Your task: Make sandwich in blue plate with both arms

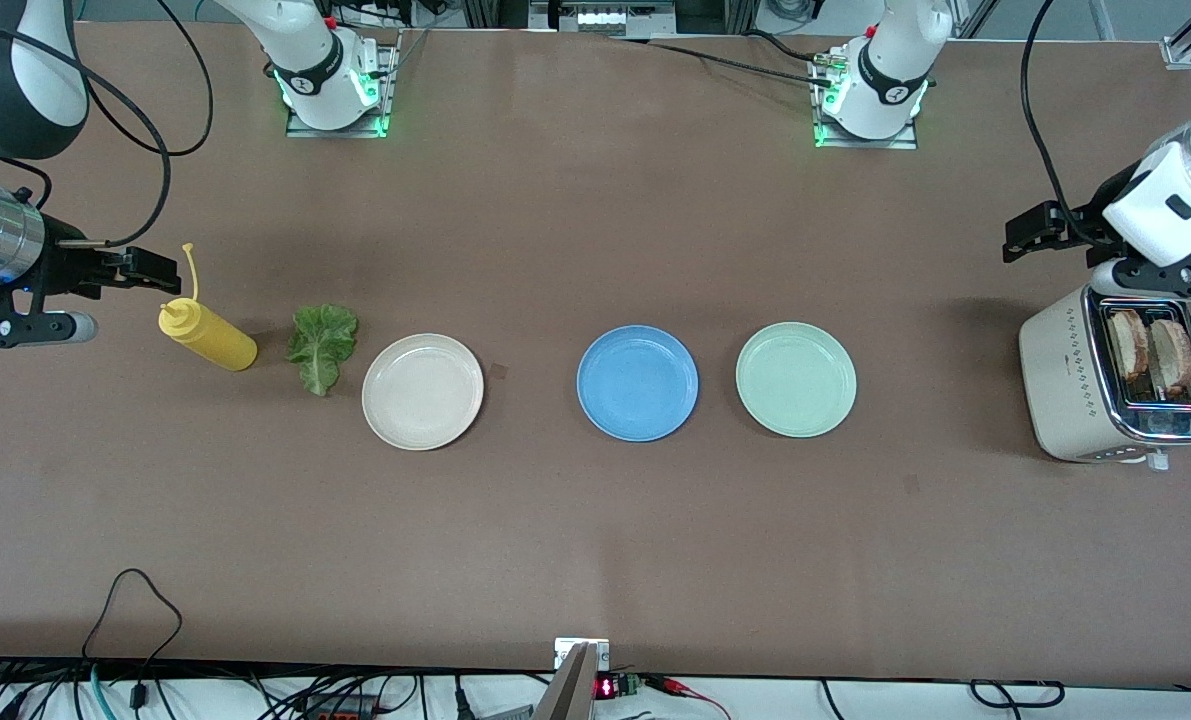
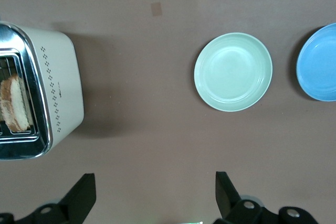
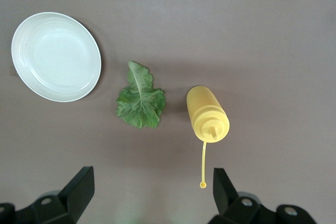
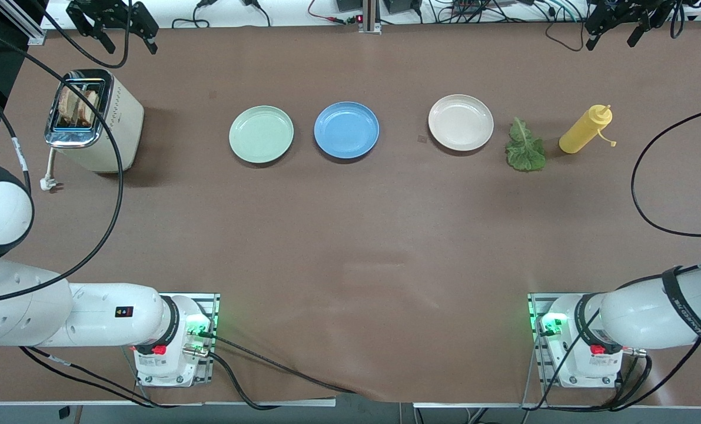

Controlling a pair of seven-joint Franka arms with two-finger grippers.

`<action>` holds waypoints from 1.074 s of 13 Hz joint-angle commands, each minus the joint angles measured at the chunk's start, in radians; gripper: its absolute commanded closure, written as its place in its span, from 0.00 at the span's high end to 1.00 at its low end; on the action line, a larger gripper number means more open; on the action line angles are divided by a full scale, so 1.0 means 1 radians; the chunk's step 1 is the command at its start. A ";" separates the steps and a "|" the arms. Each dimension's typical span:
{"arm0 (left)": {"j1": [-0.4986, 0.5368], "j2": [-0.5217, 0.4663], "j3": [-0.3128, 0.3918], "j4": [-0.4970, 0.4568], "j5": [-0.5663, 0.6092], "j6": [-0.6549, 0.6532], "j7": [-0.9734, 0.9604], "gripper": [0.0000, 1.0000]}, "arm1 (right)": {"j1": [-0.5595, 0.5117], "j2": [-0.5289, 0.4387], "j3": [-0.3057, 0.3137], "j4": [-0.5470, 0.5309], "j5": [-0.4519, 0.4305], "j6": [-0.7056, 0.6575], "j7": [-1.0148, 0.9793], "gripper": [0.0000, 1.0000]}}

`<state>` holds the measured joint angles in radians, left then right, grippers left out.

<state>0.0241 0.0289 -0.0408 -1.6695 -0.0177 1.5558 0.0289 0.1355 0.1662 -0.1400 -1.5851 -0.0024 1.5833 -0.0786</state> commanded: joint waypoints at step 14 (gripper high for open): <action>0.177 0.105 -0.001 -0.189 0.375 0.357 0.180 0.87 | 0.016 0.079 0.011 -0.009 0.002 -0.029 0.011 1.00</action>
<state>0.1412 0.1454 -0.0375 -1.7621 0.3367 1.7763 0.1559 0.1484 0.2480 -0.1305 -1.5862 -0.0021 1.5801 -0.0784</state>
